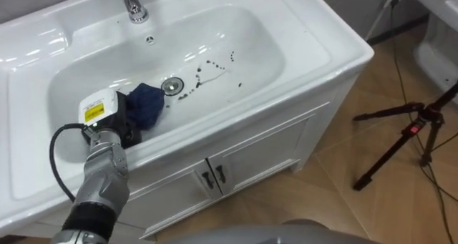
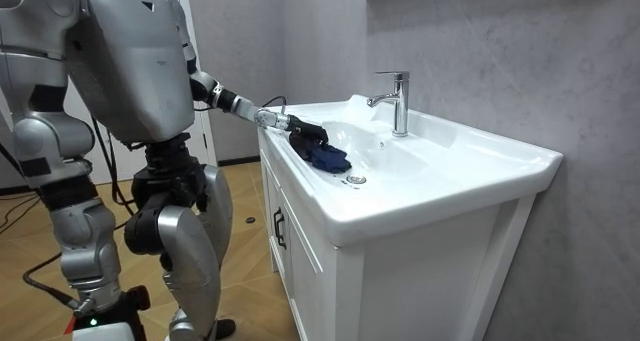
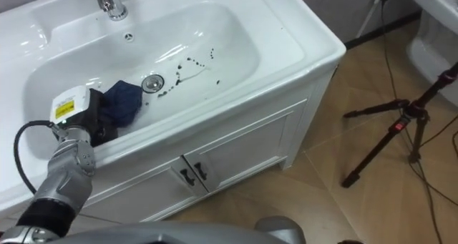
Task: Wipe basin
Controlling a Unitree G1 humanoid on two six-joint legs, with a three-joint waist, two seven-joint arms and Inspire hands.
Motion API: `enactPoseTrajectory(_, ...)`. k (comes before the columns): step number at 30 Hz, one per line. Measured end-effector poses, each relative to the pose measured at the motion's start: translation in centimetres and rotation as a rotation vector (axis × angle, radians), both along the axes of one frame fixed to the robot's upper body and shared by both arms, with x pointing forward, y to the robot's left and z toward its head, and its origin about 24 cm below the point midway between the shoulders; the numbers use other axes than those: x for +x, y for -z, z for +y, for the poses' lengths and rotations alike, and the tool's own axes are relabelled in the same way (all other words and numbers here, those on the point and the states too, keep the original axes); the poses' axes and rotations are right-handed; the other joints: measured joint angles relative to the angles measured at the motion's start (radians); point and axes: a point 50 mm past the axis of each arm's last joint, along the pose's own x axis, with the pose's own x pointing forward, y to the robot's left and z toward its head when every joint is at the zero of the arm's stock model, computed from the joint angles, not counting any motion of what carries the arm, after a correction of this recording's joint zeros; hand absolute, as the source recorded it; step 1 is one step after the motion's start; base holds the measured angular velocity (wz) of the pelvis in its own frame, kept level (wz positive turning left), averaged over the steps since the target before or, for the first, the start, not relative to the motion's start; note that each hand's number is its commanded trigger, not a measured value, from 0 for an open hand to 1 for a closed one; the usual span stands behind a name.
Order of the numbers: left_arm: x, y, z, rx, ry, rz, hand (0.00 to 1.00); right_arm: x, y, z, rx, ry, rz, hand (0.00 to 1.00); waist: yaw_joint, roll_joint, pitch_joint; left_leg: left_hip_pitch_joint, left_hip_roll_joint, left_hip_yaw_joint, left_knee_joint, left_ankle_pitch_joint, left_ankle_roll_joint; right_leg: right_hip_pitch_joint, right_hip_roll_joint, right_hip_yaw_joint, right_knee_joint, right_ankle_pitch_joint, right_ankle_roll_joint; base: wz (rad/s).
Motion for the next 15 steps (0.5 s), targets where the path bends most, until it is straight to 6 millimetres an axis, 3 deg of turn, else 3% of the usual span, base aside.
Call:
enactPoseTrajectory(7,1.7,-0.2,-0.9,0.010,0.033,0.004,1.00,-0.2,0.2,0.6,0.025,0.044,0.007,0.00,-0.044,-0.003,0.0024,-0.019,-0.003,0.005,0.000,0.003,0.004,-0.019,-0.012,-0.002,0.004,0.003,0.004,-0.01)
enactPoseTrajectory(11,2.6,-0.3,-1.4,-0.002,0.036,0.002,1.00,-0.1,0.2,0.6,0.025,0.050,0.013,0.00,-0.056,-0.009,0.0054,-0.026,-0.001,0.058,0.000,0.003,0.004,-0.048,-0.012,0.018,0.026,0.002,0.004,-0.20)
enactPoseTrajectory(15,3.1,-0.6,-1.6,-0.007,0.041,-0.011,1.00,0.1,0.2,0.6,0.027,0.048,0.014,0.00,-0.074,-0.012,0.0072,-0.038,-0.003,0.078,-0.002,0.003,0.004,-0.074,-0.012,0.028,0.039,0.002,0.005,-0.14)
